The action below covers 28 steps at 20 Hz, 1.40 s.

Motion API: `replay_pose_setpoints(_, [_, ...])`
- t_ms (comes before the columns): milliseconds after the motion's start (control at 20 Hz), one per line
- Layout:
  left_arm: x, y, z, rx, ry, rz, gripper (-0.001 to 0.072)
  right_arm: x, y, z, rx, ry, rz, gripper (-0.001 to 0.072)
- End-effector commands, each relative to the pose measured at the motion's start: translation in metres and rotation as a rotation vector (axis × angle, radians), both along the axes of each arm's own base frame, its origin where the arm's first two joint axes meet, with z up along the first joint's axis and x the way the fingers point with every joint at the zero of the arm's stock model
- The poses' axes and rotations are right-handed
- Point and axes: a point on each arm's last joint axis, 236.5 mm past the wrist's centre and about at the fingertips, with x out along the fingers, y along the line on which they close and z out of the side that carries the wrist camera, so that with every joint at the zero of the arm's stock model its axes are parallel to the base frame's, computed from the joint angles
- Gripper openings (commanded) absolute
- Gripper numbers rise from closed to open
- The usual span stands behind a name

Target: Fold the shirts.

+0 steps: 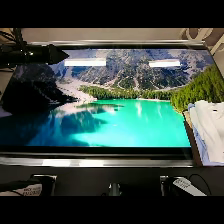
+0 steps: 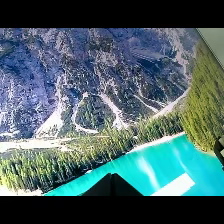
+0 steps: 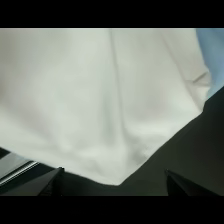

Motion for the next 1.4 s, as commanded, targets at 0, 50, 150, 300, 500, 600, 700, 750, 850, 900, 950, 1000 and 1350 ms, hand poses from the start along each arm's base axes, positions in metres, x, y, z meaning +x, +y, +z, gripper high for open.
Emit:
replay_pose_setpoints(0, [-0.004,-0.005,0.007,-0.006,-0.009,-0.006,0.0021,0.013,-0.029,0.005,-0.128,-0.056,0.004,0.0679])
replay_pose_setpoints(50, [-0.005,-0.009,0.014,0.006,-0.030,-0.014,0.0021,0.026,-0.049,0.026,-0.211,-0.115,0.024,0.0679])
replay_pose_setpoints(150, [0.001,0.001,0.025,0.134,-0.102,0.035,0.0020,0.070,-0.091,0.098,-0.452,-0.286,0.090,0.0678])
replay_pose_setpoints(300, [0.034,0.066,0.040,0.458,-0.215,0.341,0.0019,0.175,-0.090,0.252,-0.887,-0.587,0.370,0.0678])
replay_pose_setpoints(500, [0.039,0.107,-0.007,0.708,-0.082,0.467,0.0024,0.282,0.078,0.268,-0.744,-0.801,0.726,0.0678])
replay_pose_setpoints(600, [0.004,0.114,-0.077,0.788,0.233,0.418,0.0340,0.281,0.156,0.188,-0.441,-0.612,0.887,0.0677])
replay_pose_setpoints(700, [-0.050,0.113,-0.147,0.871,0.561,0.293,0.0642,0.255,0.214,0.114,-0.163,-0.374,1.033,0.0673])
replay_pose_setpoints(750, [-0.072,0.095,-0.174,0.838,0.650,0.182,0.0642,0.241,0.239,0.087,-0.046,-0.298,1.102,0.0673])
replay_pose_setpoints(850, [-0.093,0.072,-0.199,0.752,0.699,0.112,0.0642,0.229,0.261,0.060,0.027,-0.237,1.127,0.0673])
replay_pose_setpoints(900, [-0.090,0.072,-0.199,0.725,0.671,0.158,0.0641,0.231,0.266,0.054,0.024,-0.242,1.111,0.0674])
replay_pose_setpoints(950, [-0.082,0.079,-0.195,0.700,0.635,0.233,0.0642,0.235,0.267,0.052,0.016,-0.253,1.075,0.0676])
replay_pose_setpoints(1000, [-0.074,0.087,-0.189,0.684,0.611,0.303,0.0641,0.236,0.266,0.052,0.012,-0.251,1.035,0.0677])
replay_pose_setpoints(1350, [-0.069,0.099,-0.188,0.682,0.612,0.342,0.0642,0.234,0.262,0.051,-0.001,-0.231,1.011,0.0677])
